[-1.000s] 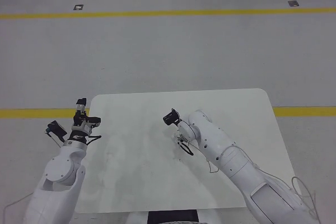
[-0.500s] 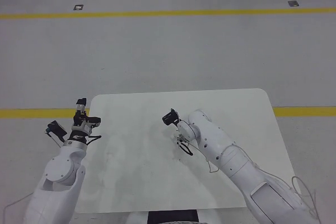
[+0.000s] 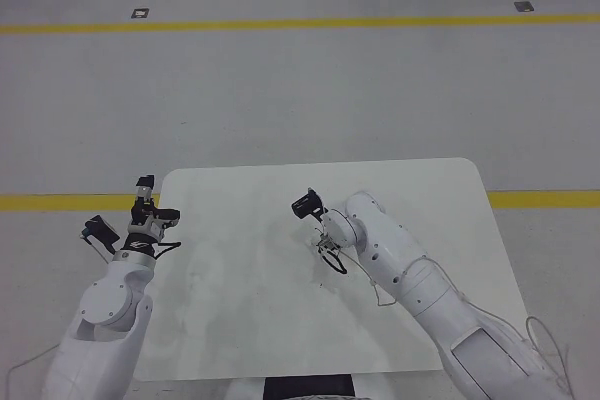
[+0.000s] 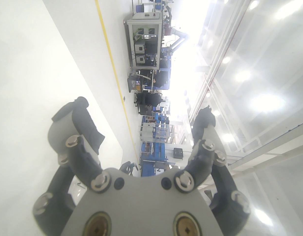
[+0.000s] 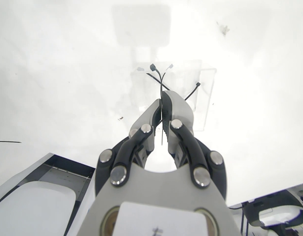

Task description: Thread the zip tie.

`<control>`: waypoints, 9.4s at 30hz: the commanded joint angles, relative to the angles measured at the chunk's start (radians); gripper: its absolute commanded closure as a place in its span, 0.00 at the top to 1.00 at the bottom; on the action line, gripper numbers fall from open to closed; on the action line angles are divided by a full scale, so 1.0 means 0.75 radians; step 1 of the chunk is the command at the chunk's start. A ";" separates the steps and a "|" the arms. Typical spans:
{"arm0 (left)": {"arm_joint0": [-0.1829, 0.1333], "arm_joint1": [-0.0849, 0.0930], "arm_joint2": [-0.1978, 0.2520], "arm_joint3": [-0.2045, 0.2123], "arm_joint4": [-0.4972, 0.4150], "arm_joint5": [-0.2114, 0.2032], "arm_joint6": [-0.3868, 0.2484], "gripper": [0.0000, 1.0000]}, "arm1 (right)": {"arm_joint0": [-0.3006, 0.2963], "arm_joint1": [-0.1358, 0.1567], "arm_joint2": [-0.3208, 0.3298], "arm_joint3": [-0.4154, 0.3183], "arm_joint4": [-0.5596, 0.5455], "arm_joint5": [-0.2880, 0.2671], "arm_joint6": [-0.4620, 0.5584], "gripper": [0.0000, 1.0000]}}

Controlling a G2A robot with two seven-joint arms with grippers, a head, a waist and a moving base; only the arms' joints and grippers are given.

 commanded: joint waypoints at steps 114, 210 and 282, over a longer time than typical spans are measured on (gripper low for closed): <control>-0.091 0.028 0.112 0.099 1.061 -0.453 -0.036 1.00 | 0.008 0.018 0.364 -0.065 0.909 0.213 -0.414 0.00; -0.342 0.007 0.603 0.309 1.773 -0.422 0.284 0.14 | -0.052 -0.002 0.270 -0.112 1.446 0.451 -0.783 0.00; -0.270 0.072 0.552 0.169 1.288 -0.453 0.099 0.00 | -0.060 0.068 0.309 -0.112 1.435 0.369 -0.770 1.00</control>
